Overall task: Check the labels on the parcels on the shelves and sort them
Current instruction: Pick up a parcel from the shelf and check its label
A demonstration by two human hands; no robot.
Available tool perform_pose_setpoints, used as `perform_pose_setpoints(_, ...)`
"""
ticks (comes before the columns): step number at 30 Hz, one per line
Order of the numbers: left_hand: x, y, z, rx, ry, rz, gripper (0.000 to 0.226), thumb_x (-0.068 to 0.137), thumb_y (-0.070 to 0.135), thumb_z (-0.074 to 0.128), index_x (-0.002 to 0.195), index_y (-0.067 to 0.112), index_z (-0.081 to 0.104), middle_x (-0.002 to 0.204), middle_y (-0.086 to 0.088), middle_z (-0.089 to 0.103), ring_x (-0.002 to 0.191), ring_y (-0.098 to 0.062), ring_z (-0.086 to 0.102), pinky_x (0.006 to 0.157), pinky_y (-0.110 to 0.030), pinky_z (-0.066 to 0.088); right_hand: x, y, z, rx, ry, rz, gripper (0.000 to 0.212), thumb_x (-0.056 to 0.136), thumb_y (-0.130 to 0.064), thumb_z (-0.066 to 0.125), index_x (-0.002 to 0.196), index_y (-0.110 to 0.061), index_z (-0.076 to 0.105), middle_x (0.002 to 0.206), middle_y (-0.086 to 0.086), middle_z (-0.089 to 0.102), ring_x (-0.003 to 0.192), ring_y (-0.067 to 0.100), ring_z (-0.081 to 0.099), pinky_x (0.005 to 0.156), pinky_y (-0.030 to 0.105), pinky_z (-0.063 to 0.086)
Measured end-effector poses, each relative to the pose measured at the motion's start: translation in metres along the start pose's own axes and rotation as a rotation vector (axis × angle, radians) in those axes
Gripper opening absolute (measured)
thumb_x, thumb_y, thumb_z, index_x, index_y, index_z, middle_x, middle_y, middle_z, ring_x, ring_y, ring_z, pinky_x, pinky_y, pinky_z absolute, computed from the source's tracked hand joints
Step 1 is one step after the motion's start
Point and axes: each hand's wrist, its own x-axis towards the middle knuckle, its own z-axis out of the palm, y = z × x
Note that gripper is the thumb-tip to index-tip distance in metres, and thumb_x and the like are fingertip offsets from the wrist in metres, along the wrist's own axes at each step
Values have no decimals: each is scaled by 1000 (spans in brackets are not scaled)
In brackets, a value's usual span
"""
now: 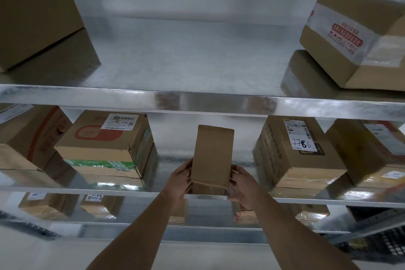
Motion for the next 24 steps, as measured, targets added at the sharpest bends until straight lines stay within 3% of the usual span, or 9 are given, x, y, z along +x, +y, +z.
perform_pose_setpoints(2, 3, -2, -3, -1, -1, -3, 41, 109, 2, 34, 138, 17, 59, 104, 0, 79, 107, -20, 70, 103, -43, 51, 0, -1, 2, 23, -6, 6, 25, 106, -2, 42, 122, -12, 58, 101, 6, 74, 84, 21, 70, 66, 43, 56)
perform_pose_setpoints(4, 4, -2, -4, 0, -5, -3, 42, 109, 2, 34, 142, 15, 56, 108, -1, 78, 110, -20, 70, 107, -44, 49, 1, -4, 3, 39, -3, 1, 24, 106, -3, 43, 120, -13, 59, 100, 6, 75, 85, 22, 72, 66, 43, 57)
perform_pose_setpoints(8, 3, -1, -4, -9, -8, -1, 42, 109, 1, 34, 140, 16, 58, 106, -1, 78, 106, -18, 71, 103, -41, 51, 7, -1, 3, 70, -10, -1, 24, 106, -1, 43, 120, -12, 60, 103, 10, 76, 97, 28, 73, 89, 57, 58)
perform_pose_setpoints(10, 2, 0, -4, -15, -7, 2, 42, 109, 1, 33, 139, 15, 58, 104, -1, 78, 105, -19, 71, 102, -42, 51, 9, -1, 2, 71, -5, -11, 25, 105, 1, 41, 119, -10, 59, 106, 14, 75, 104, 32, 70, 92, 54, 57)
perform_pose_setpoints(14, -3, 4, -3, -10, -4, 3, 41, 108, 0, 32, 128, 18, 62, 101, -3, 79, 101, -20, 73, 99, -42, 53, 8, -1, 3, 58, 31, -27, 25, 105, 4, 41, 113, -8, 61, 110, 16, 73, 102, 30, 70, 75, 34, 58)
perform_pose_setpoints(17, -5, 4, -3, -12, 1, -3, 41, 108, -2, 32, 121, 20, 64, 100, -3, 79, 99, -20, 74, 99, -42, 53, 10, 0, 4, 49, 53, -37, 26, 106, 1, 41, 118, -8, 62, 112, 15, 73, 101, 27, 71, 76, 33, 58)
perform_pose_setpoints(21, -1, 3, -6, -8, 11, -5, 40, 108, -1, 34, 131, 18, 62, 105, -7, 79, 105, -25, 72, 101, -45, 53, 7, 0, 5, 34, 51, -37, 27, 106, 1, 39, 115, -9, 61, 110, 15, 73, 97, 27, 71, 70, 32, 57)
perform_pose_setpoints(24, -5, 7, -1, -49, 33, -39, 26, 108, 17, 43, 122, 16, 65, 99, -4, 78, 102, -22, 70, 101, -42, 51, 6, -1, 5, 12, 42, -47, 27, 107, 1, 38, 115, -10, 62, 106, 14, 74, 94, 26, 72, 68, 33, 57)
